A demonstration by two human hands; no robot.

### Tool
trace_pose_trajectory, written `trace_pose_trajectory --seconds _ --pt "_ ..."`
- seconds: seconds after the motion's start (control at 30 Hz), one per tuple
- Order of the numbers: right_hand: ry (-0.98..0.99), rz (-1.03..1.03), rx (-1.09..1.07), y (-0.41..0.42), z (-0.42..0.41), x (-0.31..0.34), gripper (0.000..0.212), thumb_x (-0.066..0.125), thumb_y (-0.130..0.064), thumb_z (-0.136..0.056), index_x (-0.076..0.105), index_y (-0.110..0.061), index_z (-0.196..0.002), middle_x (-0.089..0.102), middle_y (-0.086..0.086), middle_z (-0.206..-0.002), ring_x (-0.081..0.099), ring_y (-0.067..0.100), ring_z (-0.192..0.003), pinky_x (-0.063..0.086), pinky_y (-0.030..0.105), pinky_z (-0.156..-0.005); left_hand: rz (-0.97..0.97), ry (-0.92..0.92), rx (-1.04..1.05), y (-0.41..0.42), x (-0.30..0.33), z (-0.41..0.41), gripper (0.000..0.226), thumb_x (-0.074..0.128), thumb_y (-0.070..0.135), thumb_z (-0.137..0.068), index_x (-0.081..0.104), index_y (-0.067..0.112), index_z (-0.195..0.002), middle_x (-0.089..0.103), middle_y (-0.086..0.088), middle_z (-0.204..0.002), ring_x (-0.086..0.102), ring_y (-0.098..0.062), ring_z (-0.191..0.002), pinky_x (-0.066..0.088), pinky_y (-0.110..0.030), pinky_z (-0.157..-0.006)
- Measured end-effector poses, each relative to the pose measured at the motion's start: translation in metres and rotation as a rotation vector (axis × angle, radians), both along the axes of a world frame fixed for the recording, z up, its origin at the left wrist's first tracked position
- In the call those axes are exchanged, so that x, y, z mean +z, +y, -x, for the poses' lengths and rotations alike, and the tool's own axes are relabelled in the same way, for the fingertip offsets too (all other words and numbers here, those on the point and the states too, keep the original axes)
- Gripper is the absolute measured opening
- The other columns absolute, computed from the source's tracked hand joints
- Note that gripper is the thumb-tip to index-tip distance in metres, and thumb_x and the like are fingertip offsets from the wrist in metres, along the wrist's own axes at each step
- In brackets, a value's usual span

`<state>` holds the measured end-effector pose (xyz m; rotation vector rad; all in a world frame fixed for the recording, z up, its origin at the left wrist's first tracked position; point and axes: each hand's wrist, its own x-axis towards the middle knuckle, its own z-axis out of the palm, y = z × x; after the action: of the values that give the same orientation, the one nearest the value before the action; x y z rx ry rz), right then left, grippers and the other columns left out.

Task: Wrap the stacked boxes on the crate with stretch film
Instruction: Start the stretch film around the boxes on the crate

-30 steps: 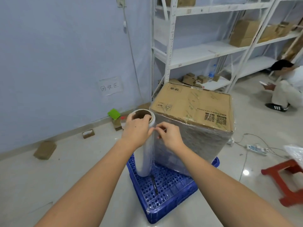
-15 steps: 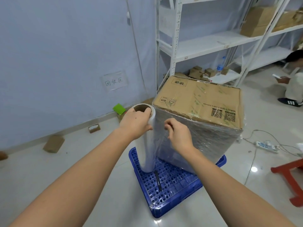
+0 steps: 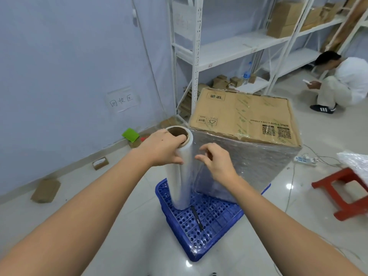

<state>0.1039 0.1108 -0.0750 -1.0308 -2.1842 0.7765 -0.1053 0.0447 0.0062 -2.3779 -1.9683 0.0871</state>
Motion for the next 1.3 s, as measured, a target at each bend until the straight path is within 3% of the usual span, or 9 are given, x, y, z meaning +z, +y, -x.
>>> trace_pose_trajectory --seconds 0.13,0.4,0.5,0.63,0.7,0.77,0.97,1.17,1.3 --pt "-0.063 -0.065 -0.205 -0.001 0.005 0.007 0.018 0.072 -0.044 -0.085 0.064 -0.029 -0.078 0.06 -0.015 -0.073 0.055 0.006 -0.072 0.048 0.035 -0.065 0.069 0.07 -0.145 0.006 0.005 0.02 0.042 0.076 0.043 -0.084 0.04 0.024 -0.093 0.037 0.011 -0.075 0.04 -0.019 -0.085 0.029 -0.032 -0.074" --pt "-0.243 -0.26 -0.268 -0.018 0.013 0.027 0.023 0.066 -0.043 -0.091 0.067 -0.021 -0.085 0.064 -0.004 -0.068 0.059 0.022 -0.067 0.033 0.03 -0.057 0.073 0.069 -0.203 0.003 0.017 0.039 0.047 0.074 0.048 -0.087 0.034 0.024 -0.095 0.039 0.008 -0.076 0.047 -0.023 -0.086 0.027 -0.032 -0.07" --pt "-0.354 -0.33 -0.272 -0.017 0.014 0.03 0.03 0.063 -0.046 -0.091 0.066 -0.017 -0.098 0.071 0.004 -0.077 0.064 0.03 -0.073 0.043 0.034 -0.058 0.091 0.034 -0.189 0.004 0.016 0.043 0.049 0.074 0.052 -0.087 0.036 0.022 -0.095 0.039 0.008 -0.074 0.043 -0.023 -0.084 0.03 -0.033 -0.07" --pt "-0.483 -0.23 -0.325 -0.015 0.02 0.039 0.068 0.062 -0.05 -0.09 0.032 -0.028 -0.146 0.069 0.006 -0.081 0.062 0.031 -0.08 0.052 0.042 -0.069 0.088 0.0 -0.128 0.002 0.009 0.047 0.053 0.07 0.062 -0.087 0.038 0.021 -0.098 0.053 0.001 -0.088 0.048 -0.025 -0.087 0.033 -0.034 -0.073" --pt "-0.54 -0.177 -0.332 -0.013 0.025 0.047 0.088 0.064 -0.047 -0.09 0.005 -0.033 -0.154 0.067 0.005 -0.078 0.06 0.027 -0.076 0.053 0.042 -0.067 0.083 0.003 -0.121 0.001 0.007 0.048 0.053 0.07 0.061 -0.087 0.037 0.021 -0.098 0.054 0.001 -0.089 0.046 -0.024 -0.085 0.032 -0.034 -0.074" --pt "-0.574 -0.103 -0.344 -0.009 0.03 0.056 0.097 0.065 -0.044 -0.091 -0.008 -0.032 -0.154 0.066 0.005 -0.079 0.061 0.025 -0.073 0.055 0.041 -0.066 0.076 0.015 -0.145 0.001 0.006 0.051 0.05 0.074 0.056 -0.085 0.04 0.021 -0.097 0.058 0.002 -0.089 0.05 -0.025 -0.088 0.034 -0.033 -0.075" --pt "-0.619 -0.003 -0.346 0.002 0.03 0.054 0.087 0.064 -0.045 -0.09 0.006 -0.035 -0.155 0.072 0.004 -0.093 0.065 0.028 -0.087 0.056 0.041 -0.073 0.154 0.072 -0.128 0.008 0.005 0.058 0.047 0.079 0.022 -0.086 0.035 0.021 -0.103 0.065 -0.004 -0.093 0.06 -0.031 -0.093 0.055 -0.043 -0.076" --pt "-0.59 -0.023 -0.378 0.004 0.024 0.052 0.08 0.064 -0.041 -0.093 0.011 -0.044 -0.152 0.071 0.005 -0.086 0.064 0.029 -0.08 0.056 0.041 -0.069 0.187 0.098 0.029 0.015 0.016 0.043 0.068 0.069 0.043 -0.097 0.035 0.007 -0.144 0.065 -0.013 -0.128 0.062 -0.035 -0.1 0.038 -0.035 -0.064" --pt "-0.58 -0.012 -0.385 0.005 0.025 0.047 0.078 0.063 -0.038 -0.093 0.01 -0.046 -0.151 0.071 0.004 -0.087 0.064 0.027 -0.079 0.056 0.041 -0.068 0.175 0.097 0.091 0.023 0.018 0.043 0.075 0.072 0.046 -0.094 0.036 0.007 -0.146 0.062 -0.012 -0.135 0.062 -0.035 -0.119 0.045 -0.04 -0.079"
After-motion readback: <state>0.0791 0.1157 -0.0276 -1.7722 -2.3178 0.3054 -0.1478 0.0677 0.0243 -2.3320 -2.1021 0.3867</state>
